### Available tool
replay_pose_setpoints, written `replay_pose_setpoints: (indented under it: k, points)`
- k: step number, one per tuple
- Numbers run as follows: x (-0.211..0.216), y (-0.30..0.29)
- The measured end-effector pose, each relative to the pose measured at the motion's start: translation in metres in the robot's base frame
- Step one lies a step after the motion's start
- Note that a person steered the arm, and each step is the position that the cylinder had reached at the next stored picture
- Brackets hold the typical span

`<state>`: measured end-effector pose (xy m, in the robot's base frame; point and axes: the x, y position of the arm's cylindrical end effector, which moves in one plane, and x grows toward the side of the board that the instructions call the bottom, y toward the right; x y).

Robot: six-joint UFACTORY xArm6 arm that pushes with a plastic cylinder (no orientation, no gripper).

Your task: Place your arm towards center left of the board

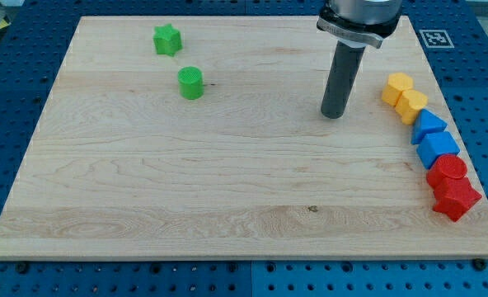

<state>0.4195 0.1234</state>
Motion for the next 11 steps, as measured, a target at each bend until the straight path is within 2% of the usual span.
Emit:
replay_pose_setpoints:
  k: [1, 2, 3, 4, 7, 8, 11]
  points:
    - [0.0, -0.003]
    - [0.016, -0.037]
    - [0.055, -0.105]
    - [0.055, -0.181]
    - [0.058, -0.205]
    - [0.06, -0.231]
    - [0.06, -0.242]
